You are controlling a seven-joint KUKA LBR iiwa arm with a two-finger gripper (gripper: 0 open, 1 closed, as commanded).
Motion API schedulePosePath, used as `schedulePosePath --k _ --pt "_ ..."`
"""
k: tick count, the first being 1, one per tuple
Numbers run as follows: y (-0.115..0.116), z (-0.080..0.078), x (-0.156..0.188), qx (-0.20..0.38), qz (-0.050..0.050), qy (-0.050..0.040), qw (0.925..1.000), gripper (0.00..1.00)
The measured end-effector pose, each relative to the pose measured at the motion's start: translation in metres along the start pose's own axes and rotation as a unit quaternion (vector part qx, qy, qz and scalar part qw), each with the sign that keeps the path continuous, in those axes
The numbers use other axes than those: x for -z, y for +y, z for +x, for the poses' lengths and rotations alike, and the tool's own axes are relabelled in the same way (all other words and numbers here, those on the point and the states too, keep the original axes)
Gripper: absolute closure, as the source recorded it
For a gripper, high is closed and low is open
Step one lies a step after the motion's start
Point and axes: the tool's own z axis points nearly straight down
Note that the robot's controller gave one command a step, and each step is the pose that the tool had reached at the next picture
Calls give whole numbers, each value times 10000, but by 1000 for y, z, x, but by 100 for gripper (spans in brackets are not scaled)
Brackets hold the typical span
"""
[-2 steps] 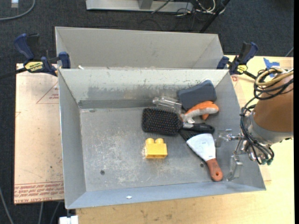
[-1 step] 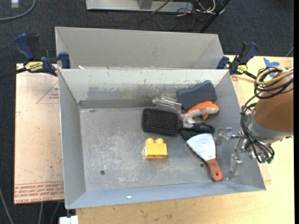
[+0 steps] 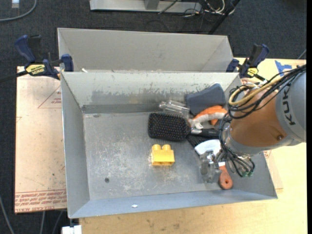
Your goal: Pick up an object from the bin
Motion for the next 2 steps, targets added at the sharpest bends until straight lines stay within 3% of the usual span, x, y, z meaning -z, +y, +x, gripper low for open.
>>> schedulePosePath --k 1,2 --pt "0 0 0 1 1 0 10000 100" --pt "24 7 39 -199 -7 41 9998 100"
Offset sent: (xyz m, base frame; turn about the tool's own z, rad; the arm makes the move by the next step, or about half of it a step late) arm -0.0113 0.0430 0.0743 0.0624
